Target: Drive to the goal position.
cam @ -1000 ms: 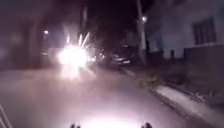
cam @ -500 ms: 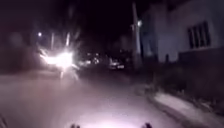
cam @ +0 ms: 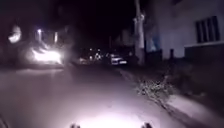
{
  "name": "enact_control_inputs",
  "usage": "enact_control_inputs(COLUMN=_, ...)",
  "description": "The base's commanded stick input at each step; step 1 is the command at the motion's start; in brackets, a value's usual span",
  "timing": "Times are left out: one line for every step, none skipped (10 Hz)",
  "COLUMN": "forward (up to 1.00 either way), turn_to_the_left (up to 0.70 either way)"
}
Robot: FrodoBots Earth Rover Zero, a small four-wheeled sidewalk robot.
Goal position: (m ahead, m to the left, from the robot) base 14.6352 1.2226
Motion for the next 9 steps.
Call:
enact_control_inputs(forward=0.85, turn_to_the_left=0.34)
enact_control_inputs(forward=0.85, turn_to_the_left=0.34)
enact_control_inputs(forward=0.85, turn_to_the_left=0.34)
enact_control_inputs(forward=0.85, turn_to_the_left=0.34)
enact_control_inputs(forward=0.85, turn_to_the_left=0.31)
enact_control_inputs(forward=0.85, turn_to_the_left=0.03)
enact_control_inputs(forward=0.85, turn_to_the_left=0.00)
enact_control_inputs(forward=0.85, turn_to_the_left=0.00)
enact_control_inputs(forward=0.85, turn_to_the_left=0.00)
